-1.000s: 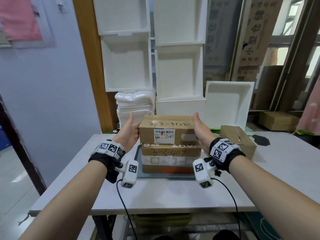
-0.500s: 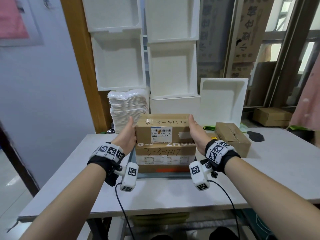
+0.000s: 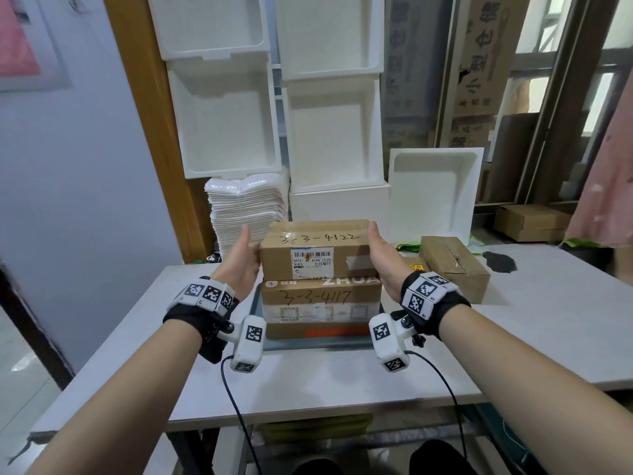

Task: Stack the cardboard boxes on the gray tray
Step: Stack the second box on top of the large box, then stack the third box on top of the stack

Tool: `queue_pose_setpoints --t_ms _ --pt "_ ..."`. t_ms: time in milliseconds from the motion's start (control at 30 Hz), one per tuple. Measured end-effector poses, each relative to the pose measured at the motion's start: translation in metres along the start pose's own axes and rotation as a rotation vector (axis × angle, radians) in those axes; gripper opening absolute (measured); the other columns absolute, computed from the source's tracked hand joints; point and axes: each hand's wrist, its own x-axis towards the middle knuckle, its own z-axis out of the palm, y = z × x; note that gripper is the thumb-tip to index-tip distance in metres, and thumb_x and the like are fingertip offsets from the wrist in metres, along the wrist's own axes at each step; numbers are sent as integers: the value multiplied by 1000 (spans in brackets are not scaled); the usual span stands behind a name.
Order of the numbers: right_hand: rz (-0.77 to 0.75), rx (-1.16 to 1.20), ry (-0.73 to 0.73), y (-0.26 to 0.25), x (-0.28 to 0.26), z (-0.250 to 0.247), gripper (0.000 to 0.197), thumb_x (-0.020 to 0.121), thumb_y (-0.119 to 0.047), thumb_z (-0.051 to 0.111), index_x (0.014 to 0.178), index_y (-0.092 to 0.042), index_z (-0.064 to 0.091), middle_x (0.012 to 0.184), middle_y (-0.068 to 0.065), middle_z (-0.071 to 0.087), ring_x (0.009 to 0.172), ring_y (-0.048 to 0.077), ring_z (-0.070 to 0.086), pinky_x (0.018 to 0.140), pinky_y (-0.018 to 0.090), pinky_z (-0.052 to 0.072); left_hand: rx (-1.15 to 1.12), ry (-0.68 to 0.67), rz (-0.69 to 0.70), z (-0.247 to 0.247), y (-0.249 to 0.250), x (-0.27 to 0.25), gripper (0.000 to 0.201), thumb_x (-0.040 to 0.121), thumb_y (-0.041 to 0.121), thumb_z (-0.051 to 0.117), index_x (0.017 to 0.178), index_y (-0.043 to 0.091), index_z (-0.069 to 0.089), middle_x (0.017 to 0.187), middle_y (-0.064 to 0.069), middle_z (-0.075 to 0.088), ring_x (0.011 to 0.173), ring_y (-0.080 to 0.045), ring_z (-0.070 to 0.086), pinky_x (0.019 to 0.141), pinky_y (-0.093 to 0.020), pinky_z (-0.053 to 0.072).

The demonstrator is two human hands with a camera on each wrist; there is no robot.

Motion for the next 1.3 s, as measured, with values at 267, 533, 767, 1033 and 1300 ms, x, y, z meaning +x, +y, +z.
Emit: queue_pose_setpoints --t_ms 267,533,767,1033,1300 --pt "-19 -32 70 -27 -11 -32 85 93 -71 14 156 -13 18 164 7 21 151 26 19 120 44 15 26 38 120 6 58 -1 88 93 69 14 153 6 6 162 -12 6 149 -24 7 121 -39 5" --pt "-8 -84 211 -37 -12 -92 104 81 -84 12 154 -11 28 160 8 31 147 28 30 121 45 18 65 -139 203 88 97 -2 85 94 66 13 153 5 8 162 -11 8 149 -22 9 121 -38 6" --pt "50 -38 281 -7 -16 -150 98 86 -80 16 154 -10 26 160 7 32 147 26 29 121 45 19 73 -339 141 194 73 23 86 94 66 14 153 4 6 162 -11 7 149 -20 9 121 -36 5" --pt "150 6 415 66 26 -221 140 45 -106 15 150 -16 38 158 4 35 144 23 33 118 48 23 155 -441 23 288 14 55 86 94 67 15 154 8 3 163 -7 3 150 -18 5 121 -38 2" --pt "206 19 356 102 39 -224 65 69 -89 24 100 -36 48 91 -12 46 98 14 46 99 34 37 165 -258 -150 326 -63 100 88 87 76 25 156 24 8 163 0 5 149 -20 6 118 -41 7"
